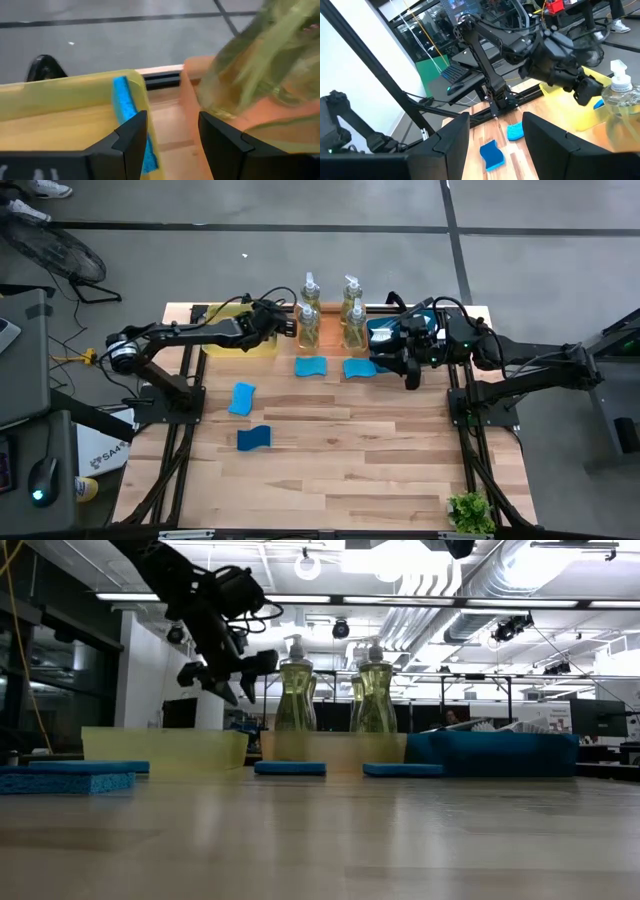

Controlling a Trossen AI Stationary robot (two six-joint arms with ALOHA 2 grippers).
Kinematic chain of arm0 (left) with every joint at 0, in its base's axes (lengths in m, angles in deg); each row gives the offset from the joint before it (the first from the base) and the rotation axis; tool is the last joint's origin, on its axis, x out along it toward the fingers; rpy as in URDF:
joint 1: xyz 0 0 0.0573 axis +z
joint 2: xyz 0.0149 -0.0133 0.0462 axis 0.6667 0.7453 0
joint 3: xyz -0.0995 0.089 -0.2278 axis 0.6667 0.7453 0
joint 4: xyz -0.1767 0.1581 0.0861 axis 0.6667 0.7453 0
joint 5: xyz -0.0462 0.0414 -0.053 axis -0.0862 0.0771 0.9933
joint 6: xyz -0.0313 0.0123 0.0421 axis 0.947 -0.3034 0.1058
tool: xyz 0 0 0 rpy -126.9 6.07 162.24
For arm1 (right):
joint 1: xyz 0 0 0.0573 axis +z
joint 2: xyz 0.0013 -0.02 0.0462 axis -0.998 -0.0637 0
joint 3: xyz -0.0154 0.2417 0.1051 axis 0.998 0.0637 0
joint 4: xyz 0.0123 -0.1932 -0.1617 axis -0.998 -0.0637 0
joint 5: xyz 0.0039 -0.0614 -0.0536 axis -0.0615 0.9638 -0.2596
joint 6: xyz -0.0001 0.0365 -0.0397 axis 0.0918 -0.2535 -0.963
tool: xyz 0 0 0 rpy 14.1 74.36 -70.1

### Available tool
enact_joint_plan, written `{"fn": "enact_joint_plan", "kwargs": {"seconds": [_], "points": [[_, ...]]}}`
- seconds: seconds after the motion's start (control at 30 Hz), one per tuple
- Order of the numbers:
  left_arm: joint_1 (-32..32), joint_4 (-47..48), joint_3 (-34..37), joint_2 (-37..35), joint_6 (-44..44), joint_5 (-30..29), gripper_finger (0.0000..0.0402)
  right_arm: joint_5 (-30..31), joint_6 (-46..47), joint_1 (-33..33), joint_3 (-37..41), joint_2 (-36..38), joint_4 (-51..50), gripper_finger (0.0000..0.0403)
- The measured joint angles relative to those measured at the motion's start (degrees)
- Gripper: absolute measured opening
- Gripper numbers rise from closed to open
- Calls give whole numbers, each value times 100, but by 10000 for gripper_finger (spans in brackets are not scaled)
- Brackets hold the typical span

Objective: Pick & Place Kitchen Sink Supplies
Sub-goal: Put the blue sponge into the yellow bin

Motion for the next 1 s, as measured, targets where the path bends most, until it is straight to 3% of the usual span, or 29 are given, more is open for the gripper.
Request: {"fn": "enact_joint_plan", "kwargs": {"seconds": [0.3,0.57,1.0], "points": [[-291,317,2,-1042,-331,-98,173,-54,-2,0,0,0,-92,177],[-1107,266,2,-1915,-1195,62,172,-14,-44,42,0,-43,-708,177],[-2174,141,2,-2107,-1539,367,172,505,-766,603,0,-1077,-1404,177]]}}
